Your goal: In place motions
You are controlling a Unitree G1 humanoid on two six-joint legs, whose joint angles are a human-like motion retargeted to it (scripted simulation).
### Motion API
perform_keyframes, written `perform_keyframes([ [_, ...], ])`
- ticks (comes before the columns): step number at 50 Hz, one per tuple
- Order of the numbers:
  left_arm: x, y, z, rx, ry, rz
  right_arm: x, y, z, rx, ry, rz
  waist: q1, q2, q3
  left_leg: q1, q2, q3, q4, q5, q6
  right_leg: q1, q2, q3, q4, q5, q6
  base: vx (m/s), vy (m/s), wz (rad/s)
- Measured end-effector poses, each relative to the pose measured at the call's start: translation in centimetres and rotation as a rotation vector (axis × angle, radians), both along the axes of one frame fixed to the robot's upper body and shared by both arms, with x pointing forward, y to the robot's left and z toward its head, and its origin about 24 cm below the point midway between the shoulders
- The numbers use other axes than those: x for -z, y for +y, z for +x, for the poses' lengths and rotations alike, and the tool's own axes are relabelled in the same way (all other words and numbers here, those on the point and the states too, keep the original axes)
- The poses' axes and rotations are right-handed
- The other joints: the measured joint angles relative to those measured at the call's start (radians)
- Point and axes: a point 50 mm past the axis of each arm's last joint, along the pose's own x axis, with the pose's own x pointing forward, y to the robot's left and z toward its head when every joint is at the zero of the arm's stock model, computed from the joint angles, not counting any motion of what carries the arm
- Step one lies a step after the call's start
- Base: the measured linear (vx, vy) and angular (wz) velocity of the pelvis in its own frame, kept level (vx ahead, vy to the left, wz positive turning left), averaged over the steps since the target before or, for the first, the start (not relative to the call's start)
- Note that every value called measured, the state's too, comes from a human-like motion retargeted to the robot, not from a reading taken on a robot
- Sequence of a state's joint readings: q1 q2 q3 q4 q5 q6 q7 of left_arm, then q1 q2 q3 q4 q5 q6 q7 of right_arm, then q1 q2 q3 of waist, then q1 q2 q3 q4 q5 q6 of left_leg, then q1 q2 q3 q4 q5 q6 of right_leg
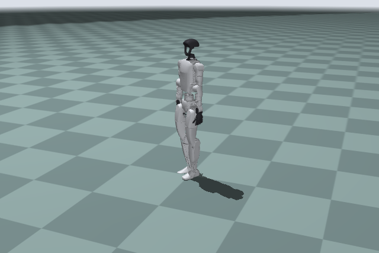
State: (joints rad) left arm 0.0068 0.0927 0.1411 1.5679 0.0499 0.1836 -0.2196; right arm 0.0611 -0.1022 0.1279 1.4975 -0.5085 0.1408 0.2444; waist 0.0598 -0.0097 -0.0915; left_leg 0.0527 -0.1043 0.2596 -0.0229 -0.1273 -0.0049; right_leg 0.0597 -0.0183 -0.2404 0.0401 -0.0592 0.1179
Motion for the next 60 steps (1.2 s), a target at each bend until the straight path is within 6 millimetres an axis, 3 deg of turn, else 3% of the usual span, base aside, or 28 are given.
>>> perform_keyframes([
  [10,0.0,-0.1,0.0,0.005,0.004,-0.005,0.0,-0.3,0.5,0.014,-0.014,-0.01,-0.006,-0.002,0.001,-0.004,0.004,0.0,0.0,-0.009,0.004,-0.008,0.002,0.004,0.002,0.014,-0.011,0.0,0.0,0.0],
  [25,0.0,-0.1,0.8,0.023,-0.024,-0.014,0.2,1.0,2.0,-0.009,-0.073,0.047,-0.006,-0.005,-0.001,-0.01,0.01,-0.006,0.0,-0.015,0.009,-0.012,0.004,-0.003,0.002,0.034,-0.027,0.0,0.0,0.0],
  [48,0.0,-0.2,-0.2,0.037,0.015,-0.019,0.1,0.0,1.0,0.019,-0.037,0.016,-0.001,-0.014,0.001,-0.019,0.009,-0.009,0.008,-0.025,0.019,-0.018,0.007,0.015,0.007,0.054,-0.046,0.0,0.0,0.0],
  [55,0.1,0.0,0.2,0.029,-0.013,-0.004,0.1,0.1,2.1,0.006,-0.064,0.032,-0.092,-0.031,0.004,-0.03,-0.041,-0.192,0.056,-0.019,0.015,-0.058,-0.028,0.013,0.031,0.066,-0.028,-0.07,0.02,0.34],
  [60,0.1,0.2,1.0,0.011,-0.047,0.027,0.0,0.1,4.5,-0.012,-0.149,0.056,0.002,-0.064,0.032,-0.07,-0.061,-0.291,0.11,-0.029,0.044,-0.121,-0.06,0.117,0.047,0.111,-0.022,-0.1,0.04,-1.65],
])
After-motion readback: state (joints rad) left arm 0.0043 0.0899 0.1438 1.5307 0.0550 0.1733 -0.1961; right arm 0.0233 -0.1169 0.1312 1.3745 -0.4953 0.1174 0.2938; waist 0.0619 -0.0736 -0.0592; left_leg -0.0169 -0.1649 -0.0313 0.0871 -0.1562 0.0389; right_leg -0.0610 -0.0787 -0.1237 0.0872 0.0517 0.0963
